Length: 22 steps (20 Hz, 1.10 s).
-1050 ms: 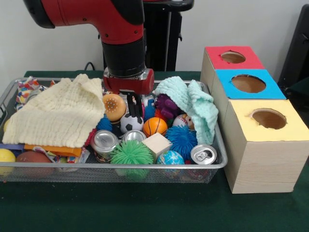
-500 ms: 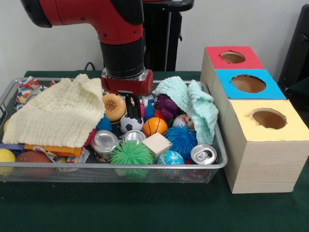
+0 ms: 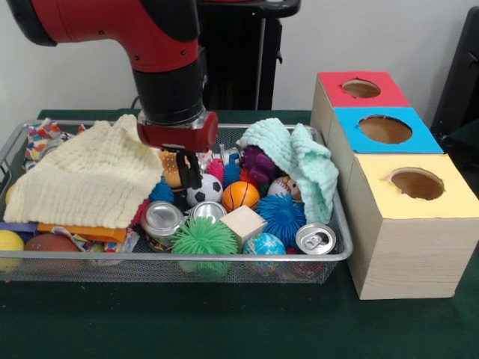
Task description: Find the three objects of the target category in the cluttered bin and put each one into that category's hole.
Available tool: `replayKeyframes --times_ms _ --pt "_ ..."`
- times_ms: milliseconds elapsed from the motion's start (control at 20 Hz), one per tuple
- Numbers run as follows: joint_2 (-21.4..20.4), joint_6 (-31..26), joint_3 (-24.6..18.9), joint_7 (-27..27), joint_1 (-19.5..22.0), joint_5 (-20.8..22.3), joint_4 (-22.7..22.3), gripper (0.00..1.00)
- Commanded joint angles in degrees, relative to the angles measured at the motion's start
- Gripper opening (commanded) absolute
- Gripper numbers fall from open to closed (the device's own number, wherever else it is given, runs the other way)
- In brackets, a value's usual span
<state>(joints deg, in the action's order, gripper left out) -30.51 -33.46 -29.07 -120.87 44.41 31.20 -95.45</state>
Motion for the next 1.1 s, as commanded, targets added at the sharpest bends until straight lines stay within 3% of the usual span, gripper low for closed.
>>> replayKeyframes --times_ms 50,650,950,1100 --pt "4.4 -5.0 -3.2 20.0 3.2 6.1 5.1 0.0" --pt "6.8 -7.0 -4.2 20.6 4.7 8.7 7.9 0.0" --pt "0.6 -6.5 -4.5 17.2 6.3 7.8 1.5 0.0" --pt "-1.0 -7.3 -4.7 18.2 7.1 7.8 0.5 0.0"
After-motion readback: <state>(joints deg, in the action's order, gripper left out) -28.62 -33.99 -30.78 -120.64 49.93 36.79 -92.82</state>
